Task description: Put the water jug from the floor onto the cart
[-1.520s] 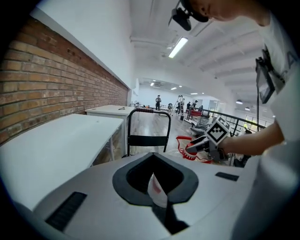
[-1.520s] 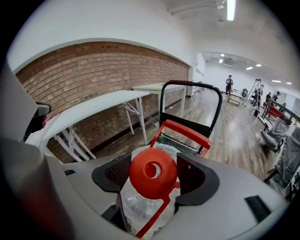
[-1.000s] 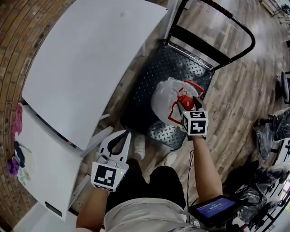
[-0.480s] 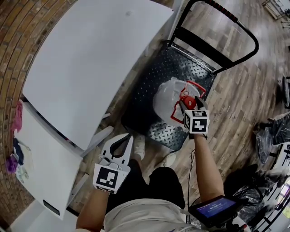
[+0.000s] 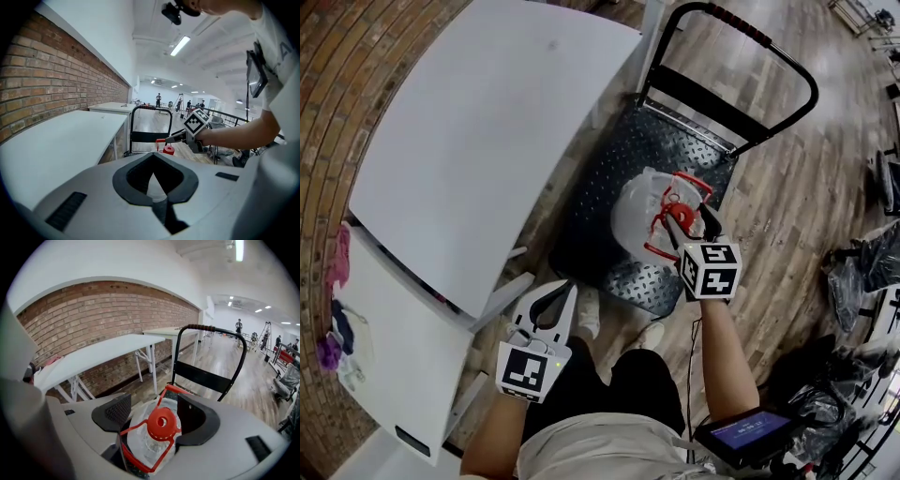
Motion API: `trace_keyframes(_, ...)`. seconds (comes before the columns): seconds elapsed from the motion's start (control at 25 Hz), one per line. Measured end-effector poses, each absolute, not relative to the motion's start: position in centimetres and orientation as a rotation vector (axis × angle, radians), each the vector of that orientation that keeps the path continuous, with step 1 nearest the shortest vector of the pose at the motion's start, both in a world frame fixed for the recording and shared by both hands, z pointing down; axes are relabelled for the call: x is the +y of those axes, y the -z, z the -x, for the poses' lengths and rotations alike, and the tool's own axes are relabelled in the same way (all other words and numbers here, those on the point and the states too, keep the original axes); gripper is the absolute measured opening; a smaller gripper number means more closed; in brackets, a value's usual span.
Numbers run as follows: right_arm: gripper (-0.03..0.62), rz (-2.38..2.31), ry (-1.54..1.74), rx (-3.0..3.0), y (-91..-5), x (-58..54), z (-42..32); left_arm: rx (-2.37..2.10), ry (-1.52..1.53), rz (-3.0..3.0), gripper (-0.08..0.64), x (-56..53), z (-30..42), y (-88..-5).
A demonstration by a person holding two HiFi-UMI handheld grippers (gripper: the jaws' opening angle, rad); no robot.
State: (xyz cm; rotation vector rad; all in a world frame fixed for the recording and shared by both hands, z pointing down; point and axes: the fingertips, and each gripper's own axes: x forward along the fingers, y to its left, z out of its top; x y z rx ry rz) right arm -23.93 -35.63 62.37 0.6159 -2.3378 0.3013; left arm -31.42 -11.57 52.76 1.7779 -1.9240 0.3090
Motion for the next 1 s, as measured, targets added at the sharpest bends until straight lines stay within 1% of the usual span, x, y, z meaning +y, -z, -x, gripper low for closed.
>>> trace_keyframes(0.4, 0.305, -0.701, -0.2, -2.608, -48.0, -31.2, 22.1, -1.834, -0.277, -1.997, 0.001, -13.4, 28.9, -49.1)
trace_keyframes(0.56, 0.236, -0.783, -0.175, -2.624, -45.2, -29.0, 19.2, -1.774, -0.224, -2.066, 0.0, -14.0, 27.8, -47.6)
trace_keyframes(0.72, 0.111, -0.941, -0.185, -2.607, -43.4, -27.2, 14.0, -1.752, -0.234, -2.15, 0.0, -14.6, 26.2, -45.7)
trace_keyframes(0.84, 0.073, -1.005, -0.2, -2.591, -42.8, -25.6, 10.3, -1.762, -0.212, -2.187, 0.002, -14.9, 24.8, -43.6)
trace_keyframes(1.0, 0.043, -1.052, -0.208, -2.603, -41.6, -23.7, 6.5, -1.791, -0.187, -2.215, 0.001, -14.1, 22.5, -41.0)
